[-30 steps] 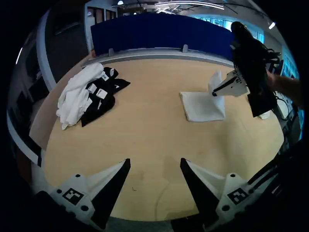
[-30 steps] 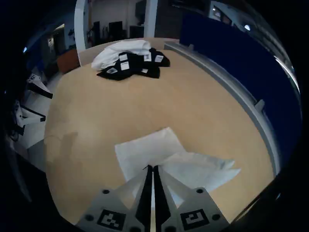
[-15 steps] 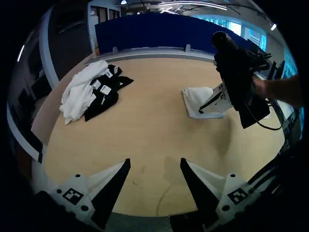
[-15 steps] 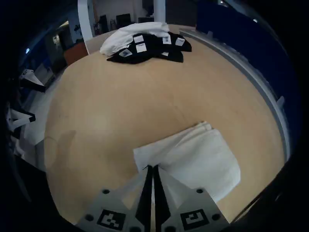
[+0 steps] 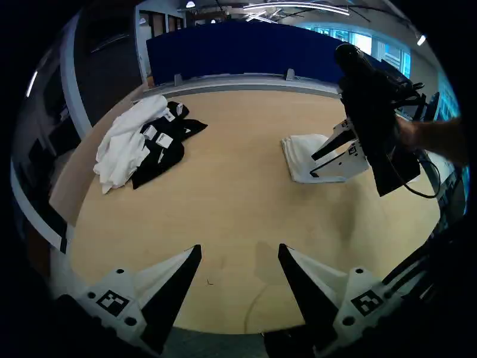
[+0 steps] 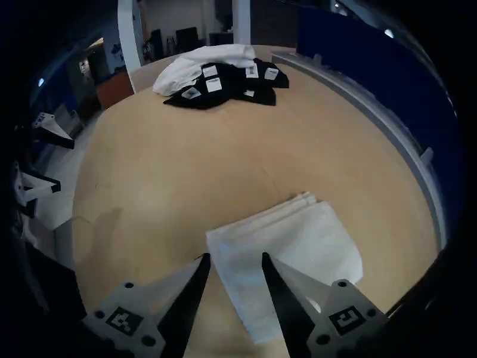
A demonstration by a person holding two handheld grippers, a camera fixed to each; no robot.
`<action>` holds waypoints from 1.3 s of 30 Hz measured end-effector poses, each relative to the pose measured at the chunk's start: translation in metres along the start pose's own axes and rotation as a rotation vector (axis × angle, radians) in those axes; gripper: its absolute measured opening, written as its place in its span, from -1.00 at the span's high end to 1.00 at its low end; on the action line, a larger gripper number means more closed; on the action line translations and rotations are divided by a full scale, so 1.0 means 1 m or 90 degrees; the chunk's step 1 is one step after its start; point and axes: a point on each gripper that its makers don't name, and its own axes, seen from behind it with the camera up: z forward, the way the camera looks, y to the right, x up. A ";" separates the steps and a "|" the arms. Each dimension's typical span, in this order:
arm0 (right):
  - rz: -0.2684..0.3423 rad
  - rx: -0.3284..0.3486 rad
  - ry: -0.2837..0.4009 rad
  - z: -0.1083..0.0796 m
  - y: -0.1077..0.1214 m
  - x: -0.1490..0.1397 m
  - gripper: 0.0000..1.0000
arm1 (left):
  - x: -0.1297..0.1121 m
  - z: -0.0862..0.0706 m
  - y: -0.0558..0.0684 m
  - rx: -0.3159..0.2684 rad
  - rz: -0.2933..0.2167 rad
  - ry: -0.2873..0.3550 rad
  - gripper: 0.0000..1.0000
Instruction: Fold towel
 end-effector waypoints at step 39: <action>0.100 -0.088 -0.032 -0.054 0.017 -0.093 -0.38 | 0.012 0.005 0.014 -0.022 0.021 0.001 -0.91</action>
